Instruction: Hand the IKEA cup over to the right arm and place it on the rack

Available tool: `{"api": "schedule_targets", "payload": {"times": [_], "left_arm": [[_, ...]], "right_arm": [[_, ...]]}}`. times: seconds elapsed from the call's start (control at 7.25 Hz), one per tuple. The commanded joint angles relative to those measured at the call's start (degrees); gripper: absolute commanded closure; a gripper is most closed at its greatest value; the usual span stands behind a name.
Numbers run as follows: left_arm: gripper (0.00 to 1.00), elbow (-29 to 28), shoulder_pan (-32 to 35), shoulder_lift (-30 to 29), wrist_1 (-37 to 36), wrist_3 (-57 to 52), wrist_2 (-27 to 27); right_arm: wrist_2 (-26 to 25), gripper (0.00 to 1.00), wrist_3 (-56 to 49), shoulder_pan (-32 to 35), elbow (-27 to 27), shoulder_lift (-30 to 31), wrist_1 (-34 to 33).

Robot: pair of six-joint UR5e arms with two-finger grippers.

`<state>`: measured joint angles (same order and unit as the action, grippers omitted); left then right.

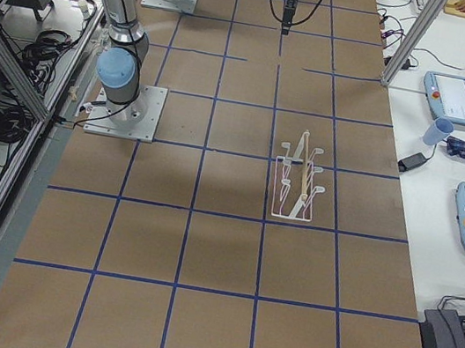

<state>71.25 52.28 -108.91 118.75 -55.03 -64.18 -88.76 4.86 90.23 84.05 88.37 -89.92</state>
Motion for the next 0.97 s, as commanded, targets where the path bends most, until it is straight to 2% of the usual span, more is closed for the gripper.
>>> {"api": "schedule_targets", "payload": {"times": [0.0,0.28,0.69,0.83], "left_arm": [[1.00,8.8,8.3,5.4,0.9,8.4,8.0],[1.00,16.2,11.9,9.4,0.8,9.0,18.3],[1.00,19.8,23.2,11.7,0.7,14.4,35.5],[1.00,20.7,25.7,12.7,0.9,15.7,39.7]], "right_arm": [[0.8,0.00,-2.1,-2.9,-0.8,0.0,1.1],[3.9,0.00,-2.2,-6.3,-1.9,0.0,4.2],[14.9,0.00,-4.9,-15.9,-2.5,0.1,12.7],[21.5,0.00,-5.8,-19.2,-2.4,0.0,18.0]]}}
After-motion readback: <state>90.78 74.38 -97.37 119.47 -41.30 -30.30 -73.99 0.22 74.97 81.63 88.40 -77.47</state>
